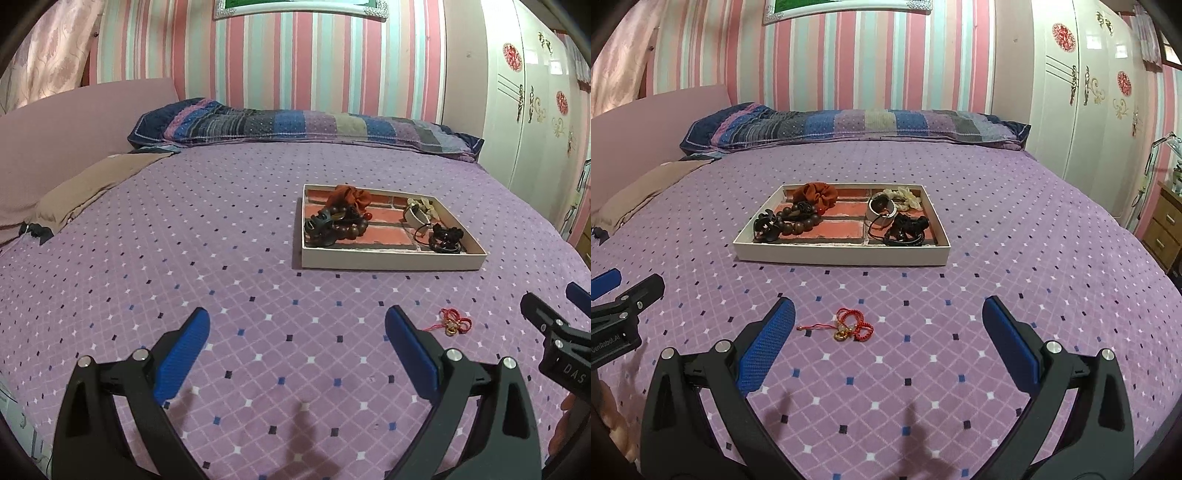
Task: Organize jewelry
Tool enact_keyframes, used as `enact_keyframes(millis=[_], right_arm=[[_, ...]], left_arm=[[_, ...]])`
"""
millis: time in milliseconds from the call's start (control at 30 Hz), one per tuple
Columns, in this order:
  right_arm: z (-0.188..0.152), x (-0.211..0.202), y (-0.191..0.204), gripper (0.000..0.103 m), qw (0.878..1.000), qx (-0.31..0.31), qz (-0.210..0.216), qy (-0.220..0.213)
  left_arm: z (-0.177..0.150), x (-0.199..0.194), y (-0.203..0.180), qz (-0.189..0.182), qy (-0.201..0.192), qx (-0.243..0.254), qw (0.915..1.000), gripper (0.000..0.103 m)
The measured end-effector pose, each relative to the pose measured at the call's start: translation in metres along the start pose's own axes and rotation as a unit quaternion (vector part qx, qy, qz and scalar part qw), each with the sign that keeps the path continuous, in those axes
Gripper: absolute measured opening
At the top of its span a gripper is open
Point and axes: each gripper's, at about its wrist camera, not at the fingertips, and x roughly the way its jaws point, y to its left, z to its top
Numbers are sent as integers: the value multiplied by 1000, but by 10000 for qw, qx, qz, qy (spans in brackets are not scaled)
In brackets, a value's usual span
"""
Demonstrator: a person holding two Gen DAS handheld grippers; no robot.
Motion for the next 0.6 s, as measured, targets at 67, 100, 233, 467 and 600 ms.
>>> enact_keyframes(millis=[67, 100, 233, 467, 600], right_arm=[[0, 0, 0, 99, 10000, 2, -19, 3], [0, -1, 0, 99, 10000, 13, -26, 4], [-1, -5, -3, 99, 10000, 32, -63, 11], [-4, -15, -8, 99, 9999, 69, -89, 34], [-4, -24, -11, 99, 9999, 90, -100, 8]], left_arm=[[0, 0, 0, 6, -1, 7, 10000, 94], [0, -1, 0, 15, -1, 18, 10000, 94], [1, -3, -1, 65, -22, 75, 9999, 94], [1, -7, -3, 50, 78, 114, 9999, 94], [1, -12, -5, 76, 99, 175, 9998, 94]])
